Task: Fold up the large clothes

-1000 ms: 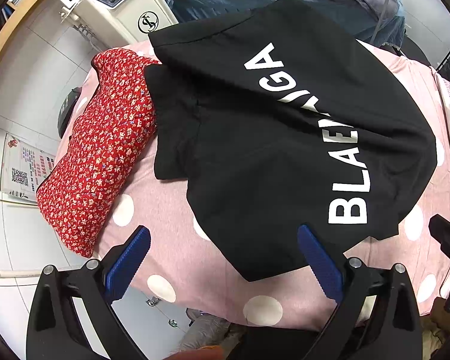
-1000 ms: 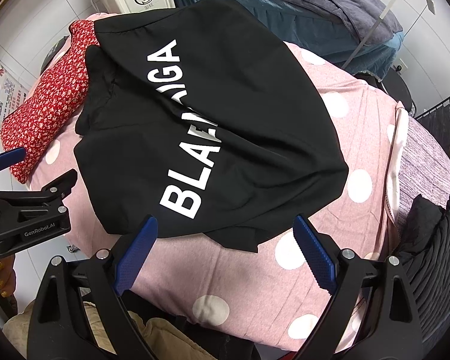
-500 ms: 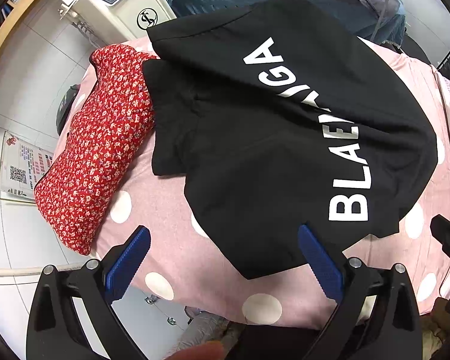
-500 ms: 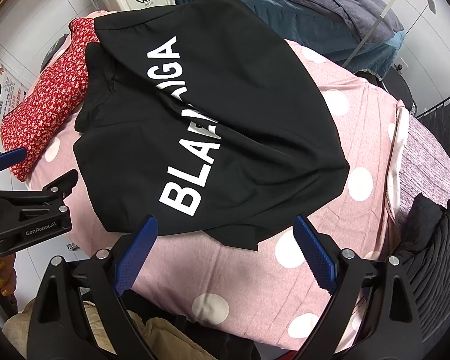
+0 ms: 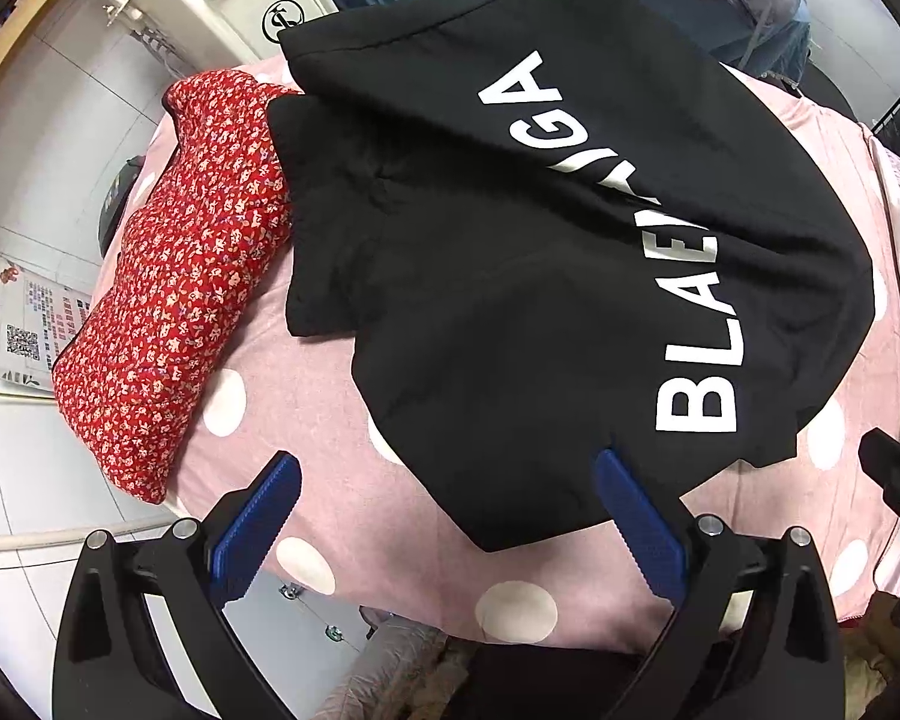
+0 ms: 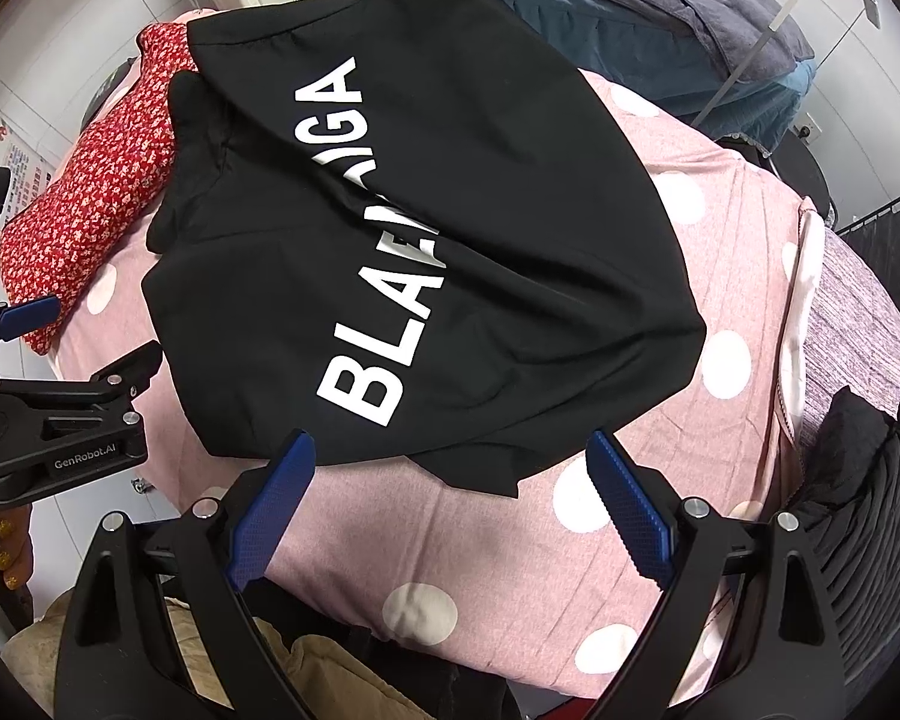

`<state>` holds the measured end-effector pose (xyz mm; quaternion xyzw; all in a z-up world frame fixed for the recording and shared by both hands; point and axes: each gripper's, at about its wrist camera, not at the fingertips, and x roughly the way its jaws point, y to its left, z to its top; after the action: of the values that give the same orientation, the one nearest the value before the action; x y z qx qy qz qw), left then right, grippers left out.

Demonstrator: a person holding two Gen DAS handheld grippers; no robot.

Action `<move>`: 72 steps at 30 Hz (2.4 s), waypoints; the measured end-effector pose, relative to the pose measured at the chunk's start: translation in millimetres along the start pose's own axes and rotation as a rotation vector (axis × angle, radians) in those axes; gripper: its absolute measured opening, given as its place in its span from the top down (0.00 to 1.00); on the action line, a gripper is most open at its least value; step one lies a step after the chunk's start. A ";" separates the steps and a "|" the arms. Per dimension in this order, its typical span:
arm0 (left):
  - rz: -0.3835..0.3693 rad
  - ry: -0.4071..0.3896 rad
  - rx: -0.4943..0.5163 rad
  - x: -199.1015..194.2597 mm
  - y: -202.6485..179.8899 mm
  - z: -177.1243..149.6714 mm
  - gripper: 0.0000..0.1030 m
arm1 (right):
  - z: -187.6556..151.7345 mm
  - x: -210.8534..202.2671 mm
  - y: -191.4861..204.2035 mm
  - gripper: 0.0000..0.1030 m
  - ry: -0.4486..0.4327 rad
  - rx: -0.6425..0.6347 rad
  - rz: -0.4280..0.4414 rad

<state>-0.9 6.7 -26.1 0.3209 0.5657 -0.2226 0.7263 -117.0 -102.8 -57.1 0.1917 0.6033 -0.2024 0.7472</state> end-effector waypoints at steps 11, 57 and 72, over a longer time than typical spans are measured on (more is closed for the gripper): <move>-0.070 -0.021 -0.076 28.7 47.3 9.6 0.06 | -0.4 15.6 7.9 0.12 0.035 -0.023 0.022; -0.358 -0.653 0.070 -156.0 114.2 117.9 0.96 | -7.3 -176.5 -93.2 0.97 -0.735 0.312 -0.046; -0.342 -1.399 0.082 -481.4 123.8 -112.5 0.96 | -167.5 -465.4 -114.9 0.97 -1.477 -0.005 0.267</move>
<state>-117.9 154.4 447.3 0.0371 0.0017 -0.5074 0.8609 -404.8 -77.8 360.5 0.0758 -0.0830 -0.1846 0.9764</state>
